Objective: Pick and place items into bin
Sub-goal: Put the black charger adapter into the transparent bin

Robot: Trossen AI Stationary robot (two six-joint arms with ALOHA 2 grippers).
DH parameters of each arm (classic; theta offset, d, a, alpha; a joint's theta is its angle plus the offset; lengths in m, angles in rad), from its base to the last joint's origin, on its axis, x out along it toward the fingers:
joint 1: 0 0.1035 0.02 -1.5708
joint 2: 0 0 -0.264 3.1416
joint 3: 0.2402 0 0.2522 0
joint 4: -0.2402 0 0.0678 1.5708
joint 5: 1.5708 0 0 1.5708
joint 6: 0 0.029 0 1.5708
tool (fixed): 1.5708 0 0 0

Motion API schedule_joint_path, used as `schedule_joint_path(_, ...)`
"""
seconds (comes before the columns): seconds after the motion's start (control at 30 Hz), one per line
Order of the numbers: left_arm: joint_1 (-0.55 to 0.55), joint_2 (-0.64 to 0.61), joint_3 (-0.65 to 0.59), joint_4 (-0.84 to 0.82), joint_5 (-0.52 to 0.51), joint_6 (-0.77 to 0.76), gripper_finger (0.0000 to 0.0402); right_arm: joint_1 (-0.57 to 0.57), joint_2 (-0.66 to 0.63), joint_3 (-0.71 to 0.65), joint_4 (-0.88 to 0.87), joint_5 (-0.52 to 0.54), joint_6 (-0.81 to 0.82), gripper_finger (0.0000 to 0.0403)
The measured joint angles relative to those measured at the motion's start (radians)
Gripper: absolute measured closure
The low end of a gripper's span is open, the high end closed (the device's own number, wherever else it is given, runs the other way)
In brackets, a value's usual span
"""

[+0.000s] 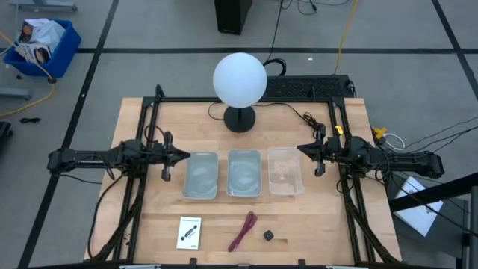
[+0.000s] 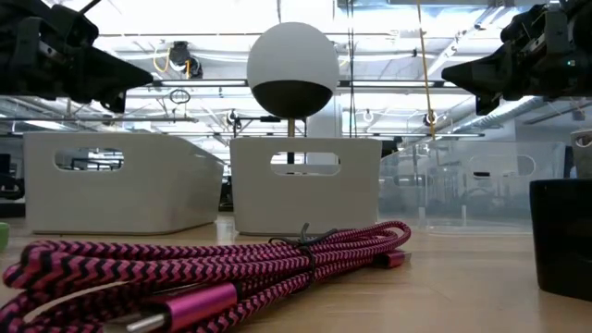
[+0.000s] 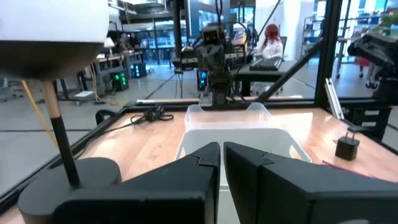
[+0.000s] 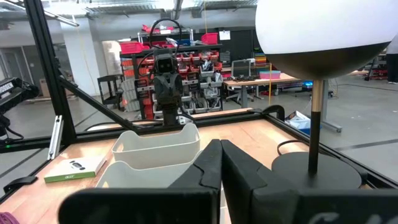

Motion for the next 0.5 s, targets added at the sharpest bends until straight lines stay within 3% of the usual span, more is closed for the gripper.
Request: schedule_joint_path(0.5, 0.0, 0.0, 0.0, 0.083, -0.01, -0.046, 0.0371, 0.0, 0.0, 0.0, 0.006, 0.0, 0.0, 0.0403)
